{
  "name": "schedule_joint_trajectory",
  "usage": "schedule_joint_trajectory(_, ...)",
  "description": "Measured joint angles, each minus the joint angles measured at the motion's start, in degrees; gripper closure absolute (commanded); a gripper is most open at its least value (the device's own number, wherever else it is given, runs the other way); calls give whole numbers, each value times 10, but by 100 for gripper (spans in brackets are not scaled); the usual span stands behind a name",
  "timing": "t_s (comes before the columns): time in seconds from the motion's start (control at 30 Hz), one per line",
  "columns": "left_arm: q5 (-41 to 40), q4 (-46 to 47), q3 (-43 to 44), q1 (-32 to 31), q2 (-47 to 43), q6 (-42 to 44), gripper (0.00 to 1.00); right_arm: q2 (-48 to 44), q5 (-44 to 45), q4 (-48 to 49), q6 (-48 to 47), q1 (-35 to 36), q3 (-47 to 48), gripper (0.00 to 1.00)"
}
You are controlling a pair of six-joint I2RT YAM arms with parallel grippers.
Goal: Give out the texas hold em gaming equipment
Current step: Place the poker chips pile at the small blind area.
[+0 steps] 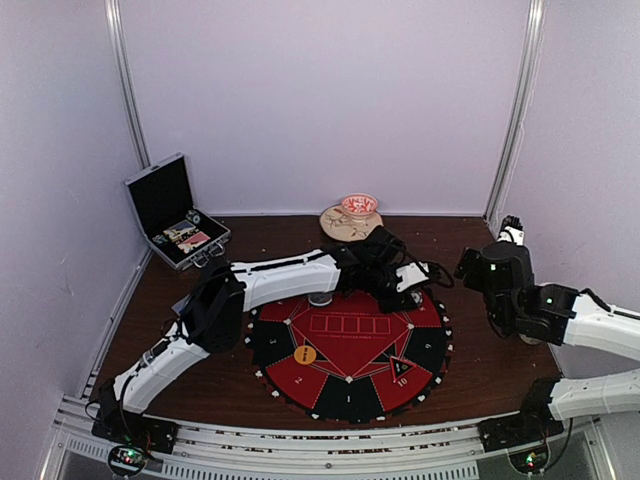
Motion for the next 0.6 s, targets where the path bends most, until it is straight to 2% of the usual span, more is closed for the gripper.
schedule_joint_trajectory(0.23,-20,21,53,0,51,5,79,-6,-12,0,0,0,-1,7)
schedule_joint_trajectory(0.6,-66,41,66,0,80,33,79,-17,-30,1,-4,0,-5,7)
